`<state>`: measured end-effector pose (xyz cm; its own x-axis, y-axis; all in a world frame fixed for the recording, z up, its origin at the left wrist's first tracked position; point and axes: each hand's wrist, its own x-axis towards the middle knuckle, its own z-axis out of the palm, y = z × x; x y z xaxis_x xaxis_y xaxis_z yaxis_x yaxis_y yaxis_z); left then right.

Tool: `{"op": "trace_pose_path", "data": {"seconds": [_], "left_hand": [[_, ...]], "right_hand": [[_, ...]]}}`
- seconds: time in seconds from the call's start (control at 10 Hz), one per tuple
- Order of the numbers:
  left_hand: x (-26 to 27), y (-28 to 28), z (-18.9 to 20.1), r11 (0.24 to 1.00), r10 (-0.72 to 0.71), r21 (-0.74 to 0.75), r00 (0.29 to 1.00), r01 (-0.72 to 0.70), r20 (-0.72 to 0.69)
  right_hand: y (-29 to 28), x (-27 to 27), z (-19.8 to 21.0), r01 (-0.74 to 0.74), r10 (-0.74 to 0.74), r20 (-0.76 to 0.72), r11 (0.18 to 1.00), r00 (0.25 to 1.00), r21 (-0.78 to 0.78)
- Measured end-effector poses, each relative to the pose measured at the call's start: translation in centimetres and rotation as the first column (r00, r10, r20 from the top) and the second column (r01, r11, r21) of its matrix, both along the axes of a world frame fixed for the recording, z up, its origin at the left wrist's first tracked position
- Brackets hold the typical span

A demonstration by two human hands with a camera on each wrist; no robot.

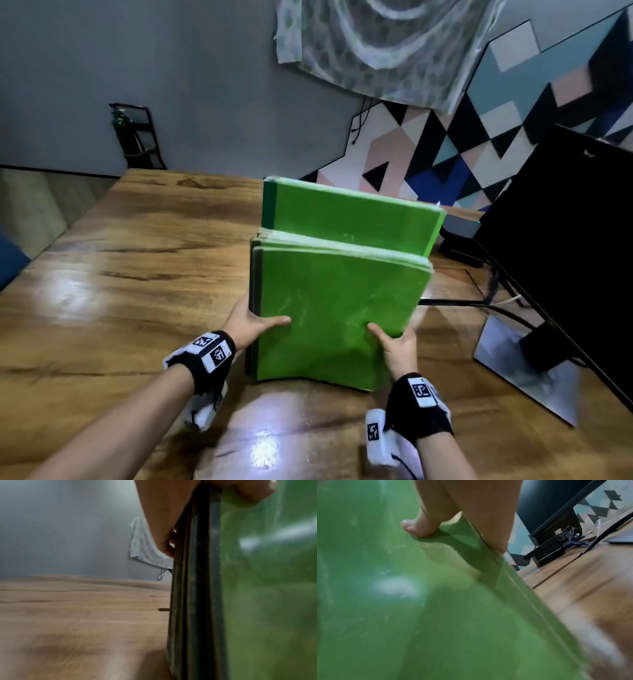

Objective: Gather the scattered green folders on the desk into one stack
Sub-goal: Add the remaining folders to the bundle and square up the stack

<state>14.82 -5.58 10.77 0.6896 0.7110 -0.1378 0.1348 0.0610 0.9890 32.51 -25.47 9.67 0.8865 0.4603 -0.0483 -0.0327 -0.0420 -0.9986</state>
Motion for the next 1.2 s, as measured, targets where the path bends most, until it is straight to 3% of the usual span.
{"op": "trace_pose_path", "data": {"seconds": [0.1,0.2,0.3,0.5,0.7,0.8,0.9,1.0,1.1,1.2], "left_hand": [[1.4,-2.7,0.6,1.000,-0.011,-0.018,0.996,0.010,-0.091],[4.3,-5.5,0.6,0.997,-0.069,-0.054,0.946,0.055,-0.318],[7.0,-8.7,-0.3,0.992,-0.118,-0.094,0.885,0.084,-0.450],[10.5,-12.9,-4.1,0.974,-0.220,-0.178,0.791,0.142,-0.571],[13.8,-12.9,-3.6,0.983,-0.130,-0.180,0.806,0.029,-0.578],[14.9,-13.0,-3.5,0.983,-0.161,-0.170,0.736,0.064,-0.658],[15.7,-13.0,-4.9,0.982,-0.188,-0.160,0.667,0.103,-0.721],[15.3,-13.3,-3.9,0.983,-0.182,-0.123,0.641,0.136,-0.746],[15.1,-13.2,-3.3,0.974,-0.211,-0.108,0.614,0.200,-0.760],[14.2,-12.6,-2.4,0.978,-0.204,-0.116,0.671,0.174,-0.713]], "right_hand": [[-2.2,1.7,1.6,-0.014,0.016,0.048,0.999,0.999,-0.031],[-4.5,4.9,2.0,0.010,-0.004,0.034,0.988,0.999,-0.156],[-7.0,8.0,0.1,0.019,-0.028,-0.023,0.942,0.999,-0.334],[-11.6,11.4,-4.2,-0.048,-0.057,-0.157,0.800,0.986,-0.598],[-10.7,14.7,-4.2,-0.205,0.072,-0.220,0.705,0.973,-0.679],[-9.8,18.0,-8.3,-0.337,0.243,-0.238,0.568,0.940,-0.751],[-9.2,21.2,-13.9,-0.403,0.286,-0.295,0.479,0.912,-0.780],[-9.0,17.3,-8.6,-0.370,0.248,-0.280,0.494,0.927,-0.787],[-9.0,15.4,-6.1,-0.359,0.228,-0.281,0.500,0.932,-0.788],[-8.8,15.1,-5.5,-0.330,0.245,-0.237,0.481,0.940,-0.812]]}}
